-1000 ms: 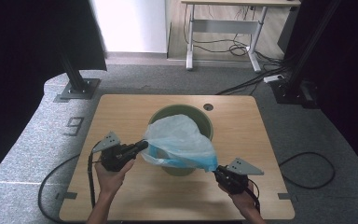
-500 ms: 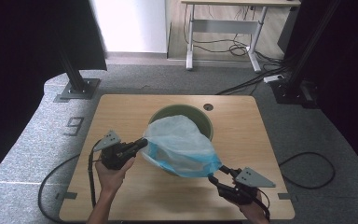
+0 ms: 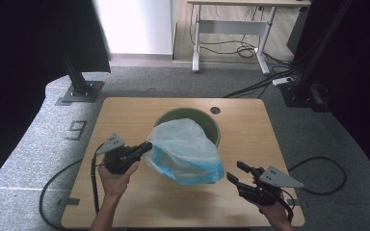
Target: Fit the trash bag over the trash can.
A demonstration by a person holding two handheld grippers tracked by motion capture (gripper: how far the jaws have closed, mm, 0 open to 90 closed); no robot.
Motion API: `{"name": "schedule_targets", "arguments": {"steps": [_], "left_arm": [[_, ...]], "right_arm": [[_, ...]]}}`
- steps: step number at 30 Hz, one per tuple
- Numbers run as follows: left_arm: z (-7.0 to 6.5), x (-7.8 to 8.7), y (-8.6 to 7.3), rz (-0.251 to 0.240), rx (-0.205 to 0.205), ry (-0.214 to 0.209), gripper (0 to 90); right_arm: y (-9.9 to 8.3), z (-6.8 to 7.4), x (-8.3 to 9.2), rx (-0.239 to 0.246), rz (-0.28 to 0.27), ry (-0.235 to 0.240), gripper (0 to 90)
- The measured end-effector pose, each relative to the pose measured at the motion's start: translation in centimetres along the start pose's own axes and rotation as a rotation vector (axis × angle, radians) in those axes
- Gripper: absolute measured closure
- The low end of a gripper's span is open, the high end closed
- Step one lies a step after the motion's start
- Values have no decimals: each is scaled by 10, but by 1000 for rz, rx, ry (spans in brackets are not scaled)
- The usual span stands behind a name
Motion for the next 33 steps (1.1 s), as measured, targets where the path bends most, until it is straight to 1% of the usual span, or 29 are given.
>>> {"name": "schedule_targets", "arguments": {"steps": [1,3,7,13,15,16,17,18,20,23,26,29,30,32,33], "left_arm": [[0,-1,0,0,1,-1,898],[-1,-2,1,1,0,-2,898],[-2,-3,2,2,1,-2,898],[-3,-4,3,1,7,-5,898],[-4,-4,3,1,5,-8,898],[-4,-5,4,1,5,-8,898],[-4,-5,4,1,5,-8,897],[-5,-5,4,1,4,-8,898],[-4,-5,4,1,4,-8,897],[-3,-5,4,3,5,-8,898],[-3,-7,5,5,6,-11,898],[-2,-9,4,14,3,-12,897],[-1,-10,5,17,4,-11,897],[0,-11,5,20,4,-9,898],[2,-11,6,21,2,-7,898]], "right_arm": [[2,3,-5,17,6,5,437],[4,5,-12,33,17,7,437],[2,12,-24,42,32,26,433],[1,27,-23,58,22,68,426],[2,30,-22,62,16,69,431],[2,30,-22,64,15,61,440],[3,27,-23,58,17,48,449],[3,25,-24,51,16,46,458],[5,18,-25,24,8,46,484],[9,10,-26,0,-3,37,564],[13,3,-30,-15,0,31,709],[18,-3,-34,-16,15,21,845],[20,-4,-35,-7,19,18,875],[27,-7,-37,4,23,9,886],[30,-9,-39,9,24,-4,887]]}}
Point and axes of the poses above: each handheld gripper's, and its own axes: x roughly backward along the jaws, y roughly out of its top, z roughly to its left, the point moved 5 cm from there along -x, roughly forward along the jaws, and after that the axes turned 13 degrees about -x, right-handed, at the moved point
